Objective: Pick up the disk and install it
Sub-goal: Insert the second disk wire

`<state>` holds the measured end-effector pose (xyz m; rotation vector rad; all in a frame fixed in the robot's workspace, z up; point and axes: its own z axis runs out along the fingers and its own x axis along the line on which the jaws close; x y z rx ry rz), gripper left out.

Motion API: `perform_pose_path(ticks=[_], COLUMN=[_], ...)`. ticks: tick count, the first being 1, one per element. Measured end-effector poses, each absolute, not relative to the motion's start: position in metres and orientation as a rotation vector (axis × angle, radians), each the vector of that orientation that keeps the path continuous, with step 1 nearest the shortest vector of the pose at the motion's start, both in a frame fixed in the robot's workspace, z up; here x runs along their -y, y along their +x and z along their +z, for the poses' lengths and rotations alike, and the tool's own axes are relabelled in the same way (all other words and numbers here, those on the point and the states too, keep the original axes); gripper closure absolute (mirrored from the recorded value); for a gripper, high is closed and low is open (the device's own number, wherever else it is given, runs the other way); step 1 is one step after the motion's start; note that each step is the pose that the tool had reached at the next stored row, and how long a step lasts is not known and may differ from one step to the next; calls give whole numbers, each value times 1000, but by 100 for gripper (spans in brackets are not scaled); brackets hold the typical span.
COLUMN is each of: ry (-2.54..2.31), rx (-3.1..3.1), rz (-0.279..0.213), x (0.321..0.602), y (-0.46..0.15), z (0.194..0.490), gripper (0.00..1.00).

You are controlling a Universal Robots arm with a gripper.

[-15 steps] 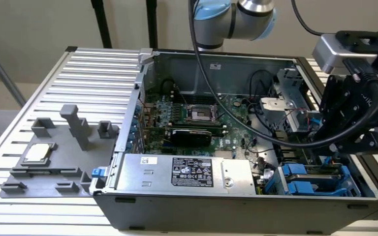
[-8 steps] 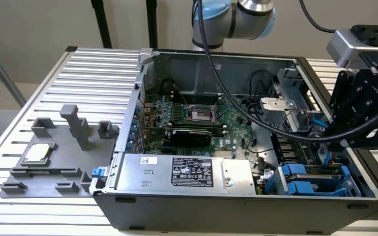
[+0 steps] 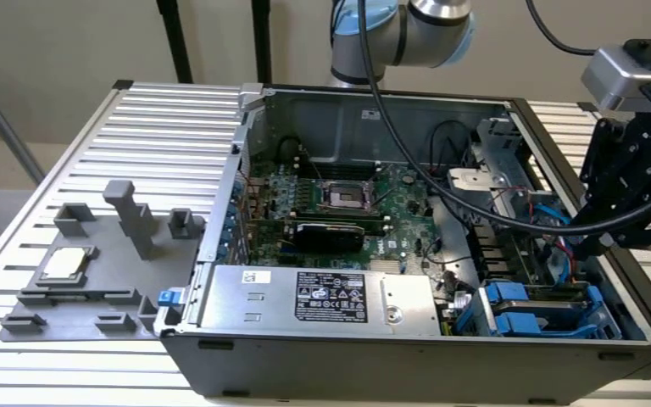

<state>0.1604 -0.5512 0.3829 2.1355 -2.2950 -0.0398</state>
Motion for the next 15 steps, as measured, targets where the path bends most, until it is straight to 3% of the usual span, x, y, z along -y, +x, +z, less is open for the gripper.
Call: perform_pose_path(ticks=[11, 13, 15], ry=[2114, 2109, 2104], rx=[2273, 2268, 2262], rz=[-2, 8, 17], x=[544, 542, 540], y=[160, 160, 160], z=[375, 374, 373], gripper=[67, 76, 76])
